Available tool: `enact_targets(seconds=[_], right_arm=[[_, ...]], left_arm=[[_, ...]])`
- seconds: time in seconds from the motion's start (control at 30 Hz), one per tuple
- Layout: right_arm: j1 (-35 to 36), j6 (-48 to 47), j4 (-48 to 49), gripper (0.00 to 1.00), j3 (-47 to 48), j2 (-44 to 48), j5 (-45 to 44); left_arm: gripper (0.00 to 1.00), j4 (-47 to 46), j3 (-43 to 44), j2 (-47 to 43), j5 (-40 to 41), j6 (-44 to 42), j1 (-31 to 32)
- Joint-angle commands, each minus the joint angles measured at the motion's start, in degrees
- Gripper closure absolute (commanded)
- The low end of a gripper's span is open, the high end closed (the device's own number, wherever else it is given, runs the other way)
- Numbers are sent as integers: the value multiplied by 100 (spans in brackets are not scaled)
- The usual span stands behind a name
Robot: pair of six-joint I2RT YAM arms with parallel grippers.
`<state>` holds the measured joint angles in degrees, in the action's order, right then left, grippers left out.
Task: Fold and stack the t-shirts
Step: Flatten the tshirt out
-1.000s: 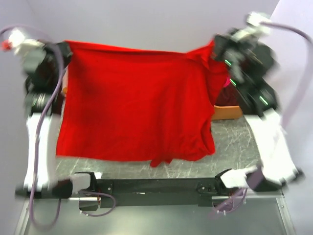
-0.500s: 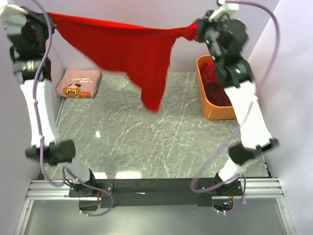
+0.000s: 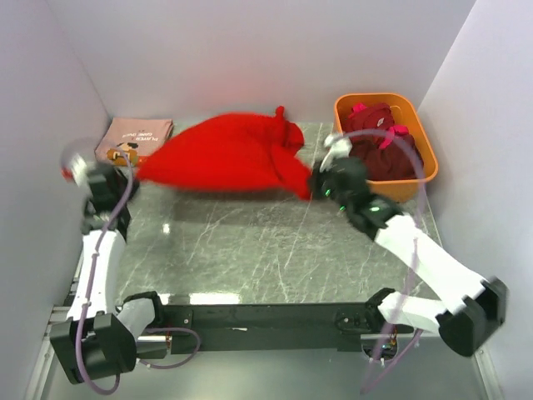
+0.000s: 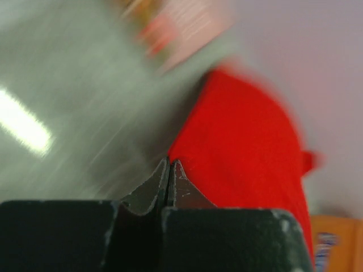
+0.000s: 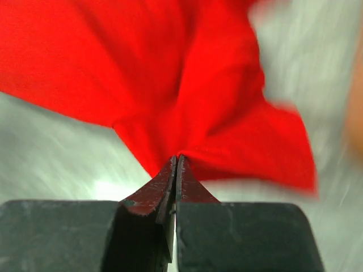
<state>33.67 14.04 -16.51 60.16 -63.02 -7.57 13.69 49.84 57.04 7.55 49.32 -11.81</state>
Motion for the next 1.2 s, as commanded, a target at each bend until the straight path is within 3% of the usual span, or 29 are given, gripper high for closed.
enact_targets(seconds=[0.0, 0.17, 0.37, 0.57, 0.83, 0.9, 0.93, 0.97, 1.03, 1.17], right_arm=[[131, 1352, -711, 100, -802, -209, -210], [350, 1847, -994, 100, -1612, -193, 256], [403, 2234, -845, 100, -2219, 53, 581], [851, 2304, -968, 100, -2298, -219, 915], [1414, 2788, -1257, 98, -2457, -123, 1583], [1414, 2779, -1363, 87, -2396, -61, 1672], [1423, 2771, -1607, 68, -2343, -78, 1576], [1414, 2770, -1766, 58, -2290, -87, 1227], [1423, 2735, -2274, 49, -2071, -87, 777], [1388, 2867, -2839, 42, -1780, 79, -120]], left_arm=[[99, 475, -1273, -482, 378, 1272, -32], [99, 1396, -2249, -1071, 677, 1457, -32], [99, 1680, -2778, -1757, 572, 1536, -23], [99, 2304, -2550, -1933, 1090, 1800, -32], [99, 2322, -2594, -1942, 924, 1950, -23], [99, 2383, -2568, -1951, 967, 1959, -32], [99, 2392, -2559, -1968, 985, 1950, -32], [99, 2384, -2559, -1986, 994, 1924, -32], [99, 2340, -2576, -2012, 968, 1906, -32], [99, 2252, -2585, -1986, 845, 1844, -23]])
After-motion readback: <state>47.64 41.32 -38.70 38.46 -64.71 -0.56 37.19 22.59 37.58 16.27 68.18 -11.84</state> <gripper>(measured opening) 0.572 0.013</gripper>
